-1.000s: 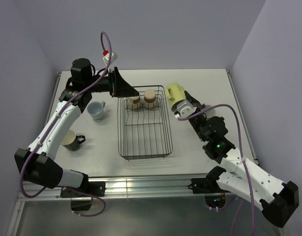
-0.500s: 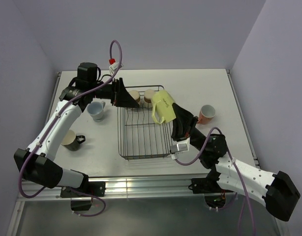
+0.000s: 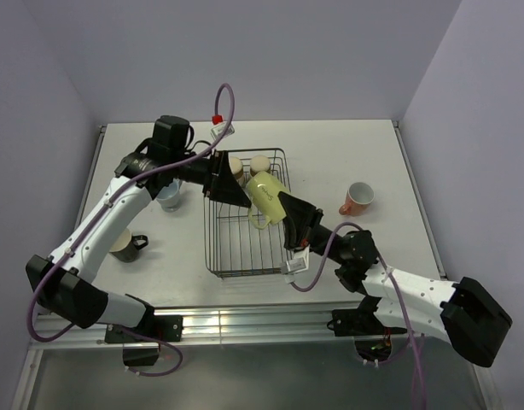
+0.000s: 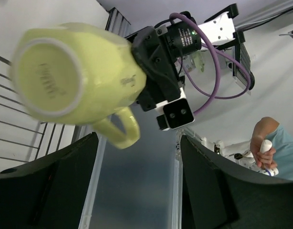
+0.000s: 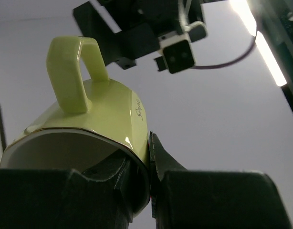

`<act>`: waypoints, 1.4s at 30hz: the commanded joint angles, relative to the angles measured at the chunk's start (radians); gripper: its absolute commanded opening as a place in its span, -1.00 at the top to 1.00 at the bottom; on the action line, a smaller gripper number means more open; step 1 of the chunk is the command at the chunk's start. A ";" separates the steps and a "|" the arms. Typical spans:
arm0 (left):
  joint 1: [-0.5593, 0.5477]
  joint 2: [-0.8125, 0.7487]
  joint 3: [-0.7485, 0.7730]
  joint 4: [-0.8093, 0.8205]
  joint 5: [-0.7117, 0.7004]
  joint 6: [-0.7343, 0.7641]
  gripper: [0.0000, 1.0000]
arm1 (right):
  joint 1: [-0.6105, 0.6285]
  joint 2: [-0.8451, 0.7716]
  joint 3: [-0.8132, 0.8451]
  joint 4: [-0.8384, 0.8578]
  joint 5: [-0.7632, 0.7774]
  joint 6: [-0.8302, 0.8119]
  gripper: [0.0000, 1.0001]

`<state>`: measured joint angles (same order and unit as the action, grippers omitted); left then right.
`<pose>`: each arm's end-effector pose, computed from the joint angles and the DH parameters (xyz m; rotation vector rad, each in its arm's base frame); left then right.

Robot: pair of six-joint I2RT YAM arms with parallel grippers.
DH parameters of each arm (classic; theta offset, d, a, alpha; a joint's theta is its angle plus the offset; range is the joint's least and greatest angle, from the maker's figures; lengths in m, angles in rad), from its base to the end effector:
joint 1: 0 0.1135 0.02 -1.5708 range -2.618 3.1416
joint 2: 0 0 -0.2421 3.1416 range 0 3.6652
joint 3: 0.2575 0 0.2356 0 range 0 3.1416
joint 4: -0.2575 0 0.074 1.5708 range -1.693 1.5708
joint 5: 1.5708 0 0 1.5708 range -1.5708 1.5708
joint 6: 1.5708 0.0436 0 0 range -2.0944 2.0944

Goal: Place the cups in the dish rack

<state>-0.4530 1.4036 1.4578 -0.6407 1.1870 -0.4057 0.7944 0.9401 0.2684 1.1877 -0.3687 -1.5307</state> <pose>0.2333 -0.1585 0.3745 0.8082 2.0793 -1.7551 0.1238 0.1485 0.2708 -1.0985 0.1085 -0.4667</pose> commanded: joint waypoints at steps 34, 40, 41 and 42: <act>-0.035 -0.020 -0.195 0.070 -0.188 -0.041 -0.24 | 0.071 0.120 0.068 0.520 0.076 -0.120 1.00; -0.036 0.015 -0.194 0.090 -0.167 -0.059 -0.18 | 0.085 0.111 0.074 0.504 0.082 -0.121 1.00; -0.035 0.017 -0.194 0.098 -0.158 -0.065 -0.16 | 0.086 0.111 0.072 0.504 0.080 -0.120 1.00; -0.035 0.017 -0.192 0.105 -0.153 -0.074 -0.15 | 0.086 0.108 0.068 0.504 0.079 -0.121 1.00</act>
<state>-0.4850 1.4227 1.2633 -0.5976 0.9859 -0.4557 0.8684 1.0882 0.2768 1.1801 -0.2970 -1.6218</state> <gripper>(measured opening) 0.584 0.186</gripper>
